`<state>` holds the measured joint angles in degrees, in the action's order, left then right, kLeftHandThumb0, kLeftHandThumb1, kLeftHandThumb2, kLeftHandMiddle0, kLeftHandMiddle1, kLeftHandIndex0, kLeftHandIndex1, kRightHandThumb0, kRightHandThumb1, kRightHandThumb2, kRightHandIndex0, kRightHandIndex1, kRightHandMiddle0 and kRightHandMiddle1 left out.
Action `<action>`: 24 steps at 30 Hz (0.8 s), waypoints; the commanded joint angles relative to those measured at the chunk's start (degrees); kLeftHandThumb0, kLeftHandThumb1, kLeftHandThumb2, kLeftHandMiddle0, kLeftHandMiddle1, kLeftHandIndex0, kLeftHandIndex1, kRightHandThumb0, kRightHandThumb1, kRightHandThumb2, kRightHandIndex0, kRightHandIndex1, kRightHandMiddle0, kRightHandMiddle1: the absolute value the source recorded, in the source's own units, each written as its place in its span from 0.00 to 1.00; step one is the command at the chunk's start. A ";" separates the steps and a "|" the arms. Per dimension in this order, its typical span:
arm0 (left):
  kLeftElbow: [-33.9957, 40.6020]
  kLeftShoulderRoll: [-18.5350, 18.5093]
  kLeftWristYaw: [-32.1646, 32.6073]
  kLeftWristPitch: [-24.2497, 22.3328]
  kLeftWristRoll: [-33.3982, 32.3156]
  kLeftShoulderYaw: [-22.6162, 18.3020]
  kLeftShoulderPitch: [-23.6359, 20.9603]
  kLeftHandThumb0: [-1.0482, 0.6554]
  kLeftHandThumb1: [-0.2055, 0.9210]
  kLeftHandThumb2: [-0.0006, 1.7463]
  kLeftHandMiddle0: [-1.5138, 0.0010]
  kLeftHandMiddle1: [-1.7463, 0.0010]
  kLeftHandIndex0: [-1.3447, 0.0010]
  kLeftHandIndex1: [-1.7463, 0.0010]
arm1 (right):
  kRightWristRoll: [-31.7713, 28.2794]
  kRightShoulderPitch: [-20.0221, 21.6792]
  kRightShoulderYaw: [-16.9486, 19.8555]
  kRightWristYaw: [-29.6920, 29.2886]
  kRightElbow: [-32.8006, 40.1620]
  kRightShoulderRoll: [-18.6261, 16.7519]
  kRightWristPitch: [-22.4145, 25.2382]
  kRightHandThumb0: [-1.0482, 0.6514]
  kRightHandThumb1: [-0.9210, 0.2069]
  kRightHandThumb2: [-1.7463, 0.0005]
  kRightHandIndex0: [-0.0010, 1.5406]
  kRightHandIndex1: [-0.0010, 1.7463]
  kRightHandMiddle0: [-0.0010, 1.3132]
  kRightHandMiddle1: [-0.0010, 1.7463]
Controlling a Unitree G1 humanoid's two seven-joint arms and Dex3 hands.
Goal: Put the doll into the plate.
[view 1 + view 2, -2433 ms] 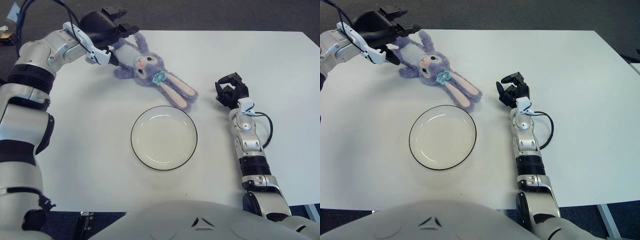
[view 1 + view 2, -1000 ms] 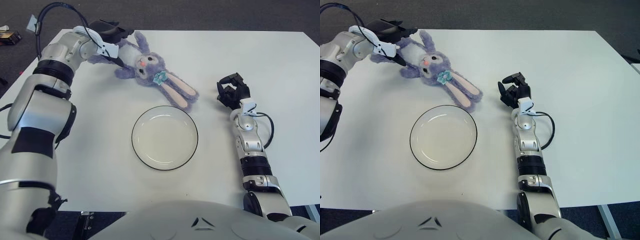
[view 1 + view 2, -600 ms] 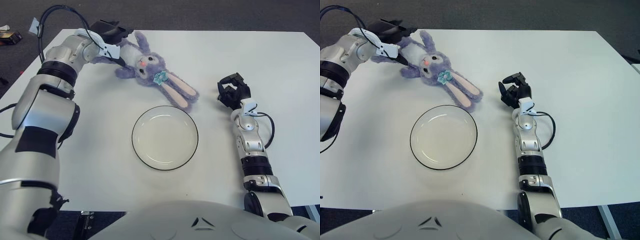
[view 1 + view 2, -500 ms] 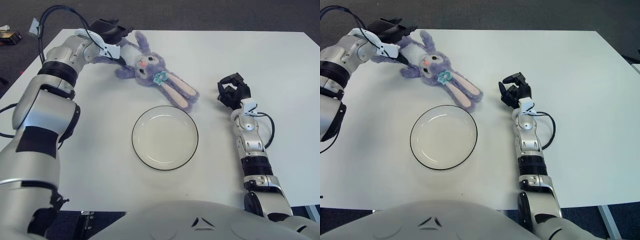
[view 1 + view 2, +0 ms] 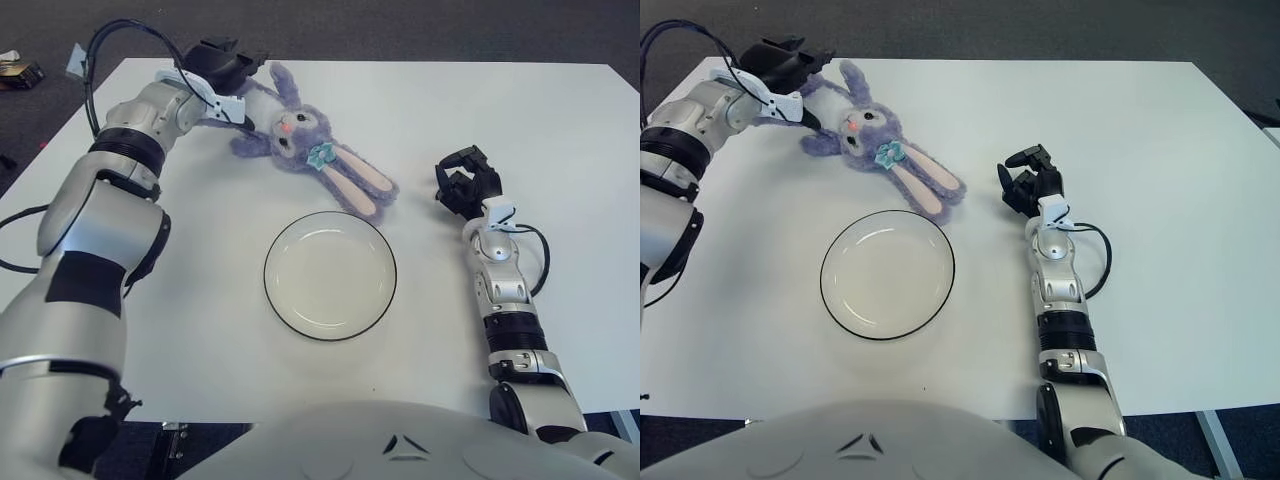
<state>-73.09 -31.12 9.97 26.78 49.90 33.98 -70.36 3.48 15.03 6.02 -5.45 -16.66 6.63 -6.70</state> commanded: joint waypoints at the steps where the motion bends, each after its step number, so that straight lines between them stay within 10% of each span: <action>1: -0.85 1.00 -2.30 -0.53 -0.90 -0.16 -1.47 0.20 0.95 0.00 0.82 1.00 0.79 0.99 | 0.22 -2.90 0.23 0.37 -3.02 0.80 3.10 0.40 0.12 0.66 0.50 0.95 0.31 0.92; 24: -2.79 4.50 -11.17 -1.76 -4.42 -0.56 -2.04 0.21 0.91 0.00 0.83 1.00 0.80 1.00 | -0.04 -3.31 0.18 1.18 -2.91 1.28 2.85 0.40 0.13 0.66 0.49 0.95 0.31 0.92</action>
<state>-75.32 -26.90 -0.58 25.58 45.78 33.61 -71.22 3.28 15.01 6.07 -4.70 -16.74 7.39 -6.75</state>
